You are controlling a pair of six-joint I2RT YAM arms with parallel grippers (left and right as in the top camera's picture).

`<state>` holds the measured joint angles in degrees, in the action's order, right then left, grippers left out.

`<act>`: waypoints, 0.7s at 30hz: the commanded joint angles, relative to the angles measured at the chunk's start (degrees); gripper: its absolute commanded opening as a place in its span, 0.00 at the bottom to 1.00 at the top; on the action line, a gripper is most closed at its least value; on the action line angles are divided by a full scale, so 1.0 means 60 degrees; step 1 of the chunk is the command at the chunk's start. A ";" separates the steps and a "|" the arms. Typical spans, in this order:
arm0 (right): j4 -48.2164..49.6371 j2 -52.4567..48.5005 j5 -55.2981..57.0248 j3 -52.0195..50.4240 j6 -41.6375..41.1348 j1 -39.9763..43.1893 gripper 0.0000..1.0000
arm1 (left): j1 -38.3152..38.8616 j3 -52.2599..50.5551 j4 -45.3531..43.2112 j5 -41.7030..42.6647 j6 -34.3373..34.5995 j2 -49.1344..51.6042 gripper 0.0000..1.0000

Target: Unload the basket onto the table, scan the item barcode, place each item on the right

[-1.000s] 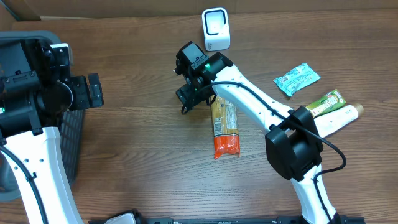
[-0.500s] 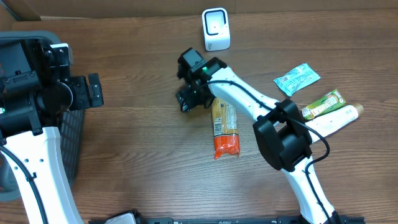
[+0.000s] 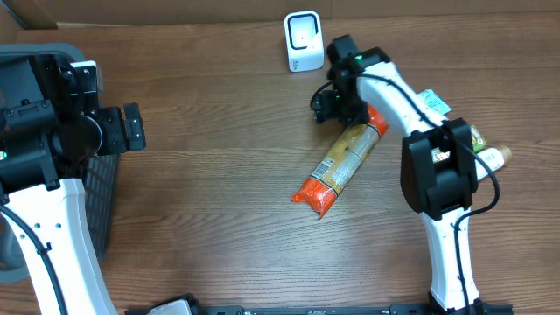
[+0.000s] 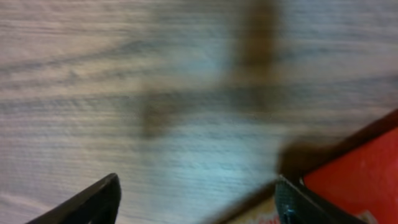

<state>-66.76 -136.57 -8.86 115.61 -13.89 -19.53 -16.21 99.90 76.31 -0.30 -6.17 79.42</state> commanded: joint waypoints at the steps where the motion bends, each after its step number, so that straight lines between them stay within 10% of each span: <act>1: -0.0630 0.0182 -0.0645 0.0903 0.0106 0.0066 0.78 | 0.0018 0.0073 -0.0004 -0.0025 -0.0146 -0.0004 1.00; 21: -0.4717 0.3723 0.0823 0.2204 -0.0488 0.0076 0.90 | 0.0022 0.0073 -0.0004 -0.0025 -0.0146 -0.0004 0.99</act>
<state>-94.45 -113.19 -6.52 130.82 -15.42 -18.87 -16.21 99.90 76.31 -0.30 -6.15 79.42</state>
